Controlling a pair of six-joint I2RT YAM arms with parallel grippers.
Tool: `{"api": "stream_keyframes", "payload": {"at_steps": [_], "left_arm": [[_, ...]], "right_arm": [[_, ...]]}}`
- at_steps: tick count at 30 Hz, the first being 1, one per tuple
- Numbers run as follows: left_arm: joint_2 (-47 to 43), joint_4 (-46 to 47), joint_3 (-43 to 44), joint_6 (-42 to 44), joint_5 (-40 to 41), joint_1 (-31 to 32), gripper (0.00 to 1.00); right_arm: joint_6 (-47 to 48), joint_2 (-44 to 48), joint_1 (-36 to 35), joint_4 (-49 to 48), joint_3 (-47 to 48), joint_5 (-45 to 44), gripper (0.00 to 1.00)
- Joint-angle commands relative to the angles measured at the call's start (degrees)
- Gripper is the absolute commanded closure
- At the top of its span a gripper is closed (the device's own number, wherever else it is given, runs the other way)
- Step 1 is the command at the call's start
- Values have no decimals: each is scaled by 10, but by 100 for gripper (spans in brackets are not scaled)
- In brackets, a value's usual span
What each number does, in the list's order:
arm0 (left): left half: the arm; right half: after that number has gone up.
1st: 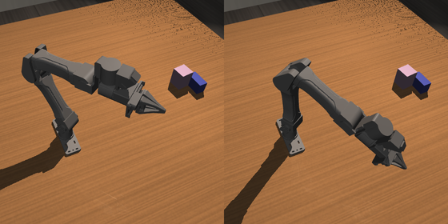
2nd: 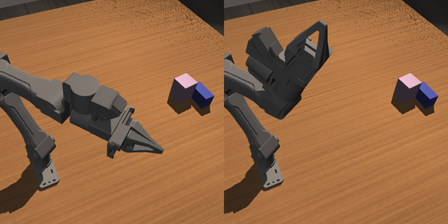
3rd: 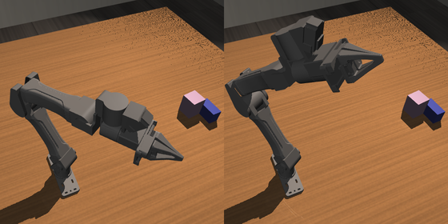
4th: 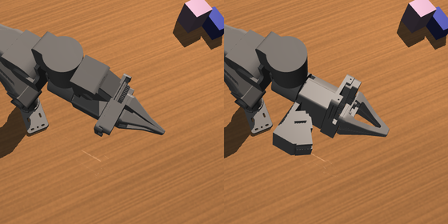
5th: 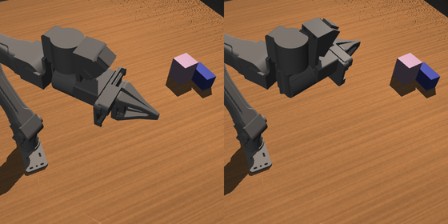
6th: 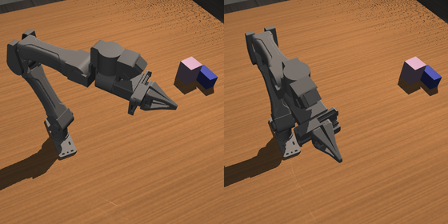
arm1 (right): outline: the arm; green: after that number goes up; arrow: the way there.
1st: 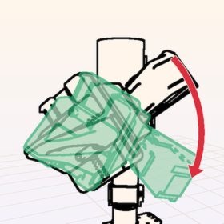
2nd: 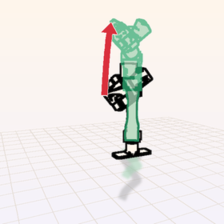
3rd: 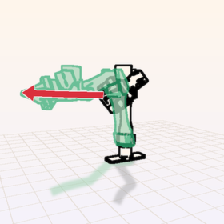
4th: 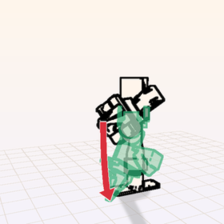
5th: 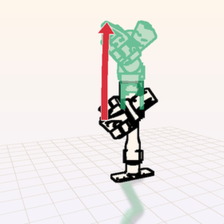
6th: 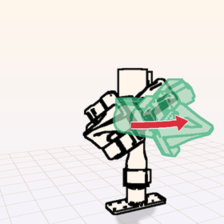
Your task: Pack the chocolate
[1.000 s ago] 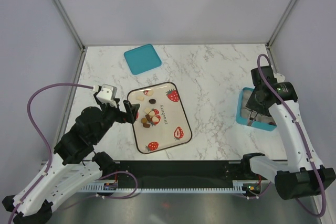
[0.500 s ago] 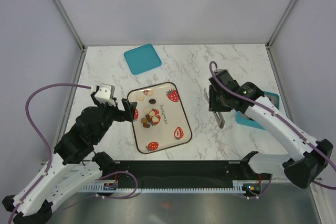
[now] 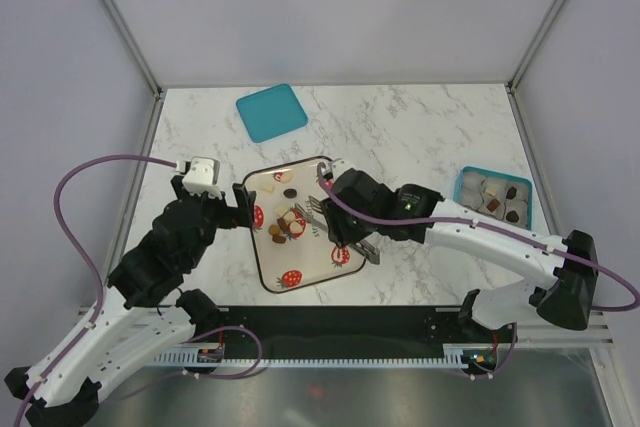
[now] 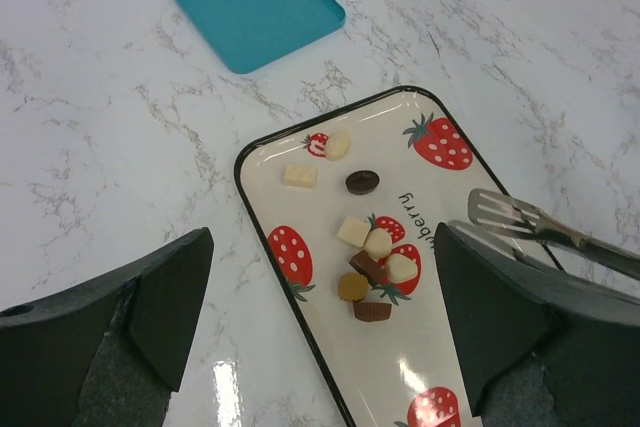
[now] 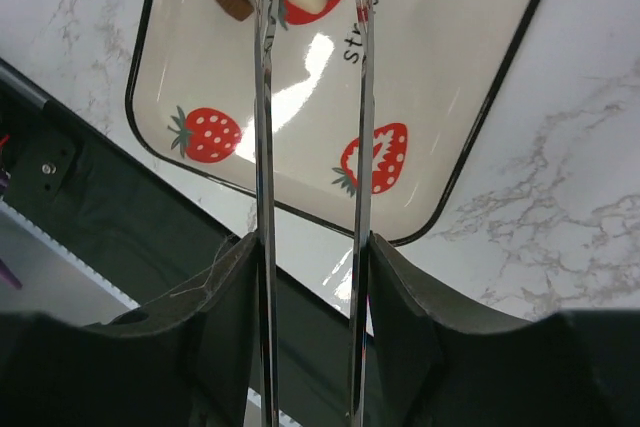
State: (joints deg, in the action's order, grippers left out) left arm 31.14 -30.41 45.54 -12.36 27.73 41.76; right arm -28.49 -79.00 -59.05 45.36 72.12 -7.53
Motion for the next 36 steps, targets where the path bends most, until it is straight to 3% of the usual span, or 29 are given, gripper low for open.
{"api": "stream_keyframes", "payload": {"at_steps": [1, 16, 36], "left_arm": [[-5, 5, 5, 0, 48, 3, 0], [9, 6, 0, 3, 76, 3, 0], [9, 10, -1, 8, 78, 3, 0]], "right_arm": [[40, 22, -29, -65, -31, 17, 48], [130, -65, -46, -143, -67, 17, 44], [149, -142, -45, -143, -37, 0, 48]]}}
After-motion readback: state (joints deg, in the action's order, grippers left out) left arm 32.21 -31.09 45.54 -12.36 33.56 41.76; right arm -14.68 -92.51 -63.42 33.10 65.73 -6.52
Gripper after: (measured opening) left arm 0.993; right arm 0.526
